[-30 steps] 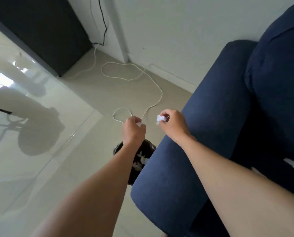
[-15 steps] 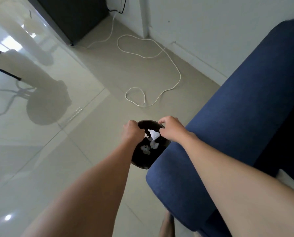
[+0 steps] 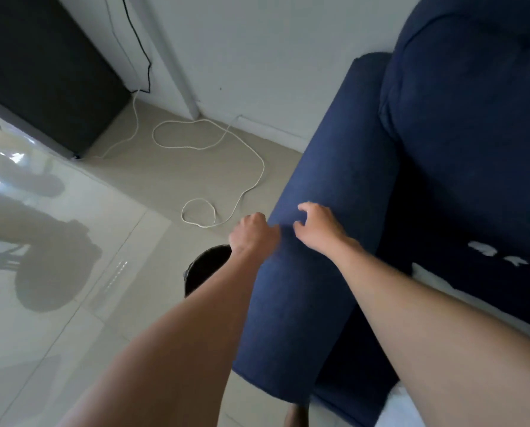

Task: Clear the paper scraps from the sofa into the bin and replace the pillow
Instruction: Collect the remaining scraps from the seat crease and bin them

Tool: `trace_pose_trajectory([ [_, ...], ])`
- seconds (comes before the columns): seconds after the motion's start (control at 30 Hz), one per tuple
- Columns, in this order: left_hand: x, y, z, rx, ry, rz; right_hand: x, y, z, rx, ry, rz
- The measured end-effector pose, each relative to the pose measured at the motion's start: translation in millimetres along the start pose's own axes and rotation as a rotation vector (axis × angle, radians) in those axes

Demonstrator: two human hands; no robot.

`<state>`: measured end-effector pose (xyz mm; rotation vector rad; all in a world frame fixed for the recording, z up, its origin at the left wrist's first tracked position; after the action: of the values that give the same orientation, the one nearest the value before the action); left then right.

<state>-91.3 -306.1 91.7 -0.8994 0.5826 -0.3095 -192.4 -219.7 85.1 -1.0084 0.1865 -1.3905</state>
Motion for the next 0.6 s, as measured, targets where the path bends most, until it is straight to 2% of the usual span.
trace_pose_trajectory([
  [0.13, -89, 29, 11, -0.025, 0.197, -0.101, -75, -56, 8, -0.104, 0.080, -0.043],
  [0.23, -150, 57, 25, 0.015, 0.314, -0.166, -133, -95, 22, -0.170, 0.146, -0.056],
  [0.6, -322, 151, 71, 0.140, 0.468, -0.226, -319, -190, 58, -0.278, 0.273, -0.106],
])
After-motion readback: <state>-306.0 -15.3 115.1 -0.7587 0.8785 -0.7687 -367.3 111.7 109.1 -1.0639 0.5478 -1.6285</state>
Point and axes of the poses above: each hand's wrist, its own z-axis away from the middle knuckle, its own y-axis out of the palm, x = y × z, the point moved 2 cm from there along -z, towards the middle knuckle, and after that the axes turned 12 degrees about y, right-handed, at the moved point
